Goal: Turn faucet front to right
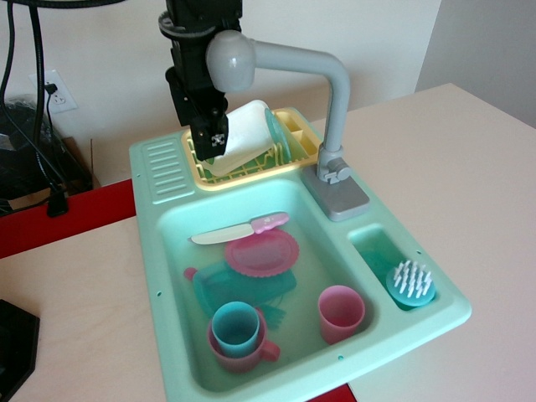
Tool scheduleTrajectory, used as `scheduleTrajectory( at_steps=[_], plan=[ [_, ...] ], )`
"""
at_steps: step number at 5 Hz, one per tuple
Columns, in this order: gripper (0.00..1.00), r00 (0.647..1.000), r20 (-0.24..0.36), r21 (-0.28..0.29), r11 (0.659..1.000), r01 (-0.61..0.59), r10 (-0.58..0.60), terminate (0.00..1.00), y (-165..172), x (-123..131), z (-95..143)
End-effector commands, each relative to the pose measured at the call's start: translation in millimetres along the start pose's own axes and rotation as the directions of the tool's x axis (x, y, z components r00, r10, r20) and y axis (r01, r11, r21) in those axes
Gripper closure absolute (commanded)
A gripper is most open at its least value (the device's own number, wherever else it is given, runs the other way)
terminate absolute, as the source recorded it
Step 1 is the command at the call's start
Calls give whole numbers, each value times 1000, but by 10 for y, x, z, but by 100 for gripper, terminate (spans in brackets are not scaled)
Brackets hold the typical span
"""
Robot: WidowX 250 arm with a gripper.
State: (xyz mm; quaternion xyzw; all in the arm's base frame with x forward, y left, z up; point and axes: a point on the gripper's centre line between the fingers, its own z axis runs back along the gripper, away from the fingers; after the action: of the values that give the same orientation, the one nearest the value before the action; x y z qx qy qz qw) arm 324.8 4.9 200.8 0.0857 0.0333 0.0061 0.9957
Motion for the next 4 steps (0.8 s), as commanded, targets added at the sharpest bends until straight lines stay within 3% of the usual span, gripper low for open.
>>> scheduleTrajectory(
  at_steps=[1,2,3,4],
  plan=[
    [0,985,74,8,988,156,-157,0,-723,-88,300],
    [0,956,88,66,959,275,-281,0,-903,-115,335],
    [0,989,88,76,991,114,-121,0,-597,-161,360],
    [0,992,78,130,985,-110,101,0,-134,-361,304]
  ],
)
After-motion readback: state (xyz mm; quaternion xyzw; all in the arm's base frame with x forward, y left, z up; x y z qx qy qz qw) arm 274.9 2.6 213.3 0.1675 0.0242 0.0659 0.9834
